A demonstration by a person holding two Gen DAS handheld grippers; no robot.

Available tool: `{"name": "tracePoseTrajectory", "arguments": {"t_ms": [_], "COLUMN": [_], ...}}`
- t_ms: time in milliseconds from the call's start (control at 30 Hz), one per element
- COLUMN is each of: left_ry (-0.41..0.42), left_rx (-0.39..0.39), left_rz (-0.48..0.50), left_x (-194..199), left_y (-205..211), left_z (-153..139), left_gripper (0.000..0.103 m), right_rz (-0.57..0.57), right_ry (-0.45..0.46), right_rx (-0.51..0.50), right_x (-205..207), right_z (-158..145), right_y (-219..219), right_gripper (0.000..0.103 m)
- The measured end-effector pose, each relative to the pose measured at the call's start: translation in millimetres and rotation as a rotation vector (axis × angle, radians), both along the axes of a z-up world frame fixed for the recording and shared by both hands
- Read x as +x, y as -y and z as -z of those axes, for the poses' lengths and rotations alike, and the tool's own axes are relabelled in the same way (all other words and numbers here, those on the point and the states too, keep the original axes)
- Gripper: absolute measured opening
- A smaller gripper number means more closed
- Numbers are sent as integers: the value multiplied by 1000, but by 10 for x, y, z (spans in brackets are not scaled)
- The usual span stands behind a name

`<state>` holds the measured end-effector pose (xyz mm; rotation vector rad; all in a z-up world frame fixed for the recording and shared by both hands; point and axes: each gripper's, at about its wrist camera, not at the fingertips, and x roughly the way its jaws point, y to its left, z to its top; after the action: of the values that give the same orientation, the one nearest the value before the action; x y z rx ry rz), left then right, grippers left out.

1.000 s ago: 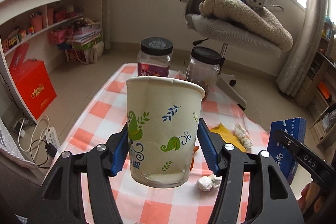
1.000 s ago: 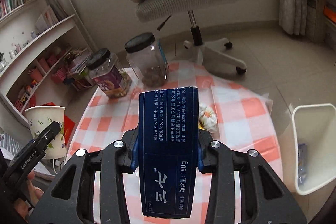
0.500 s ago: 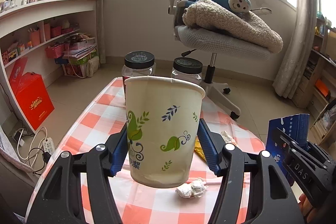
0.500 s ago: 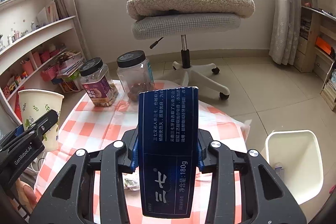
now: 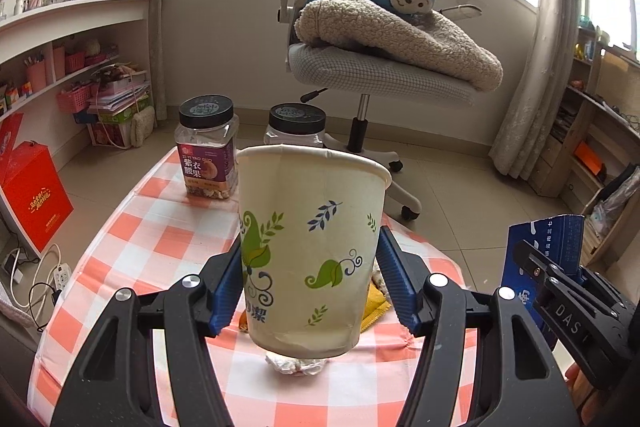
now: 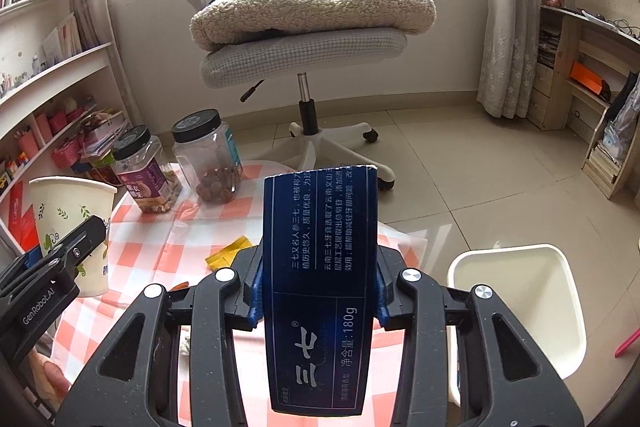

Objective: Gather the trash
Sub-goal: 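Carry the box to the bin and drop it with the right gripper while the left carries the cup, then lower the paper cup into the bin and open the left gripper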

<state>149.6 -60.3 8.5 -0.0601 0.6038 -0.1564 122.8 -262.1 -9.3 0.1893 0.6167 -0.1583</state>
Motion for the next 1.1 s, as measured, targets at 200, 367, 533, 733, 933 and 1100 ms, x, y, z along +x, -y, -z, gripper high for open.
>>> {"name": "tracePoseTrajectory", "arguments": {"t_ms": [200, 367, 533, 733, 933, 1100], "left_ry": [-5, -12, -19, -21, -17, -33], "left_rx": [2, 4, 12, 31, 52, 63], "left_rz": [49, 94, 147, 223, 305, 370], "left_x": [-40, -79, -132, -259, -400, -501], "left_y": [275, 519, 799, 1181, 1605, 1979], "left_z": [19, 41, 65, 117, 152, 209], "left_gripper": [61, 61, 61, 61, 61, 61], "right_rz": [79, 159, 245, 366, 468, 538], "right_ry": [-2, -12, -18, -1, 45, 64], "right_rx": [5, 5, 36, 93, 87, 81], "right_x": [-110, -227, -381, -588, -868, -1063], "right_z": [-32, -34, -32, -65, -123, -155], "right_y": [375, 754, 1157, 1595, 1893, 2133], "right_gripper": [38, 38, 38, 63, 74, 83]}}
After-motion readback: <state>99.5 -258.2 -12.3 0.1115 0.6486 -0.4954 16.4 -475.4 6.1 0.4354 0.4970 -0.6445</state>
